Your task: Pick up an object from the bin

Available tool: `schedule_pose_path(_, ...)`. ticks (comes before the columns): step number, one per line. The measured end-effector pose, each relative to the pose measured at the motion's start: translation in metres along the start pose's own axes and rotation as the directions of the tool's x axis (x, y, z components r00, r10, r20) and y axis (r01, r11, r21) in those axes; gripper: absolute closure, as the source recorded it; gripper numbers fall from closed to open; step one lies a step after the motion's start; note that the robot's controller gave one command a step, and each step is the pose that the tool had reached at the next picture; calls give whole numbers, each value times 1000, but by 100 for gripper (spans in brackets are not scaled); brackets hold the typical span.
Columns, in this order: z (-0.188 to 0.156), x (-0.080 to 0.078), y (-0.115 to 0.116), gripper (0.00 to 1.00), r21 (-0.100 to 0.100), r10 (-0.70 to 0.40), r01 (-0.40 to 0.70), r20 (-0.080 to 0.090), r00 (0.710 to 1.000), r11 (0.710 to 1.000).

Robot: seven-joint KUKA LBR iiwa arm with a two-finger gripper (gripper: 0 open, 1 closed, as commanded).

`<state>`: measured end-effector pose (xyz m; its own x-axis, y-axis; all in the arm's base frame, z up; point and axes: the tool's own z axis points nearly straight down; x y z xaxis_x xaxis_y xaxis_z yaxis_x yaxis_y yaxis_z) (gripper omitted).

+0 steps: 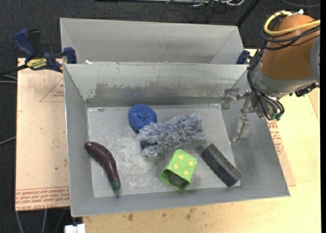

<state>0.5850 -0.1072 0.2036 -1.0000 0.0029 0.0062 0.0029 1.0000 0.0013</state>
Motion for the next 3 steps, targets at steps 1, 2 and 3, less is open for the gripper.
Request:
schedule_pose_path(1,-5,-1,0,0,1,-3,3,8,1000,1000)
schedule_pose_path(2,49,-7,48,0,3,-53,53,14,998,999)
schedule_pose_path(3,110,5,76,0,1,-63,63,12,998,998)
